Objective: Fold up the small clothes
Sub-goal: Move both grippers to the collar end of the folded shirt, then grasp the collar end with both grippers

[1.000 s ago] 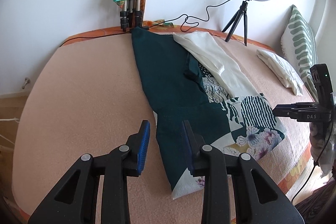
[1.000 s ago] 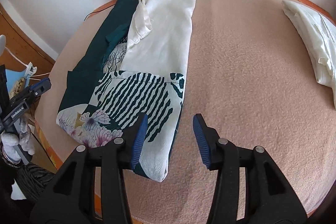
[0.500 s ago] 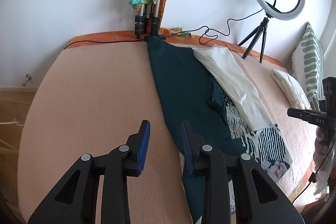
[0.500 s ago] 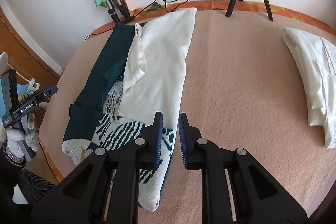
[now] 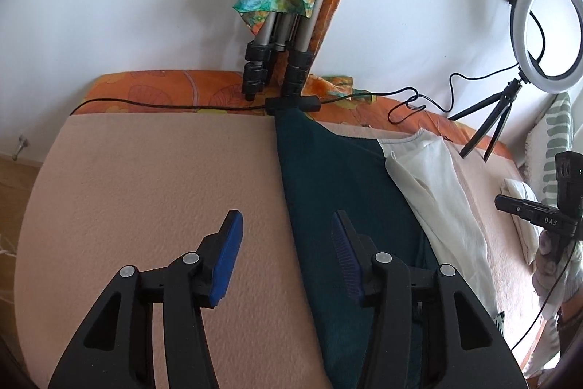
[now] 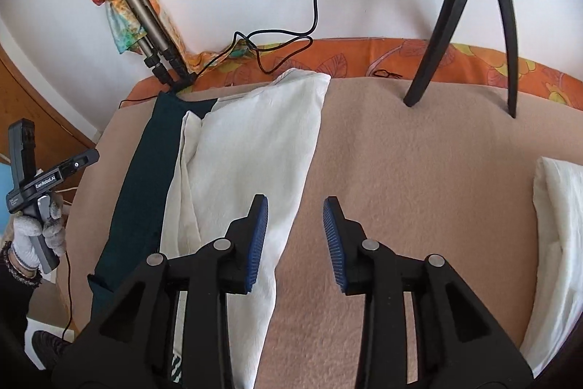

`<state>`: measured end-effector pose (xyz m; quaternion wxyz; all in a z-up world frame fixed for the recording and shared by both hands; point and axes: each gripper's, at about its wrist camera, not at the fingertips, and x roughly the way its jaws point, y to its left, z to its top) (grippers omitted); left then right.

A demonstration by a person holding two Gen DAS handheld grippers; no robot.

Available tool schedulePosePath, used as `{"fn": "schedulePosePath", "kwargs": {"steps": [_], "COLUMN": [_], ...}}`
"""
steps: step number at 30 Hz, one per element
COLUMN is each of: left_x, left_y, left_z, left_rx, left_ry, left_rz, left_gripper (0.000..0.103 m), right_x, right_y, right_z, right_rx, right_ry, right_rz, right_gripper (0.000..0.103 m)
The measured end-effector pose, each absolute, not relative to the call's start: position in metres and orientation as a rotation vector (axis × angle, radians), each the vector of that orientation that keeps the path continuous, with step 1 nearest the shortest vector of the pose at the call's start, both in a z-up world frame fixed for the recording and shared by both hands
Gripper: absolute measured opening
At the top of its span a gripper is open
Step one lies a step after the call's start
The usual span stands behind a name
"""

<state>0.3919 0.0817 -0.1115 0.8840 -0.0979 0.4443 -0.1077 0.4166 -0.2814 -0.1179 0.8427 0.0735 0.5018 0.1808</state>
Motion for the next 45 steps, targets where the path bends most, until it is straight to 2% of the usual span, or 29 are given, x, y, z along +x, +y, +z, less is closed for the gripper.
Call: {"fn": "schedulePosePath", "kwargs": {"steps": [11,21,23,24,26,28,32,45], "left_x": [0.477,0.505,0.508,0.509,0.511,0.511,0.504,0.445], "left_y": [0.066,0.060,0.054,0.050,0.045,0.043,0.038,0.016], "left_z": [-0.150,-0.158,-0.158,-0.158,-0.159,-0.159,-0.150,-0.075], "left_rx": [-0.172,-0.227,-0.185,-0.163,-0.137,-0.143,-0.134,-0.087], "left_ry": [0.960,0.941,0.938,0.937,0.932,0.923,0.876,0.755], "left_rz": [-0.228,-0.245,-0.236,-0.235,-0.222,-0.214,-0.216,-0.302], "left_gripper": [0.049,0.048,0.043,0.037,0.010,0.004,0.002,0.002], "right_x": [0.502,0.544,0.548,0.549,0.551,0.553,0.550,0.489], "right_y": [-0.262,-0.260,-0.258,-0.258,-0.255,-0.254,-0.253,-0.238], "right_z": [-0.159,-0.168,-0.169,-0.168,-0.169,-0.168,-0.159,-0.053], "right_rx": [0.152,0.225,0.228,0.229,0.228,0.222,0.207,0.107], "right_ry": [1.094,1.049,1.043,1.040,1.043,1.051,1.032,0.922], "right_rz": [0.445,0.491,0.488,0.483,0.484,0.477,0.470,0.572], "right_gripper": [0.034,0.034,0.034,0.034,0.032,0.011,0.005,0.005]}}
